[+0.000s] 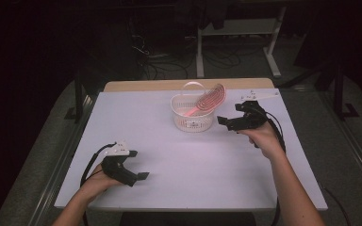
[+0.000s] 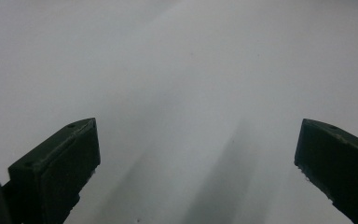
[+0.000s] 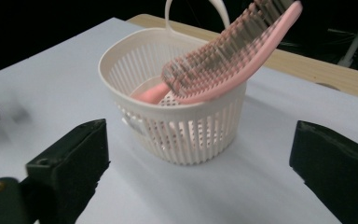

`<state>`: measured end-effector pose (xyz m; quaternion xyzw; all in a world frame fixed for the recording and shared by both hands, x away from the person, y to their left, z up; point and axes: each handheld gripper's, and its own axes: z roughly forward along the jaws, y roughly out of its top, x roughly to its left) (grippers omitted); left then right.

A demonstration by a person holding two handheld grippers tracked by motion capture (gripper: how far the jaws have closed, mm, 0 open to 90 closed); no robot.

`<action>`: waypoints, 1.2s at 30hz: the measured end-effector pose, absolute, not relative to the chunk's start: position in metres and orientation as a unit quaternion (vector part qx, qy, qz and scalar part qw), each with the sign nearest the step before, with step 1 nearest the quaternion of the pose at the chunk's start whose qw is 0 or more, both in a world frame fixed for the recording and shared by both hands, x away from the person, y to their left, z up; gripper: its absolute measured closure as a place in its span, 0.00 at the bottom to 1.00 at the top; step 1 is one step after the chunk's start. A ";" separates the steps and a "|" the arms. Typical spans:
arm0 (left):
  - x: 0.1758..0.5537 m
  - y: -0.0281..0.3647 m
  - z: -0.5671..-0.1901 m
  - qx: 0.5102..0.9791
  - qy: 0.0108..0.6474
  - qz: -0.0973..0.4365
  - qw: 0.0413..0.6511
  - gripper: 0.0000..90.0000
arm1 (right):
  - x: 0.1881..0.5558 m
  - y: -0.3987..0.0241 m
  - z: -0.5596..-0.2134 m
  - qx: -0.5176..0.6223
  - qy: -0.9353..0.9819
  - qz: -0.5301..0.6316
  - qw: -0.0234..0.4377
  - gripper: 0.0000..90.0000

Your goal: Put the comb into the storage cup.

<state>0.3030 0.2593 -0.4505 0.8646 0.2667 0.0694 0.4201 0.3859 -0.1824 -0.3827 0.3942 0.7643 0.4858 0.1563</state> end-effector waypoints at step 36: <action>0.305 0.261 -0.448 0.864 0.260 0.074 0.426 0.00 | 0.307 -0.195 -0.440 0.378 0.797 0.452 0.132 0.00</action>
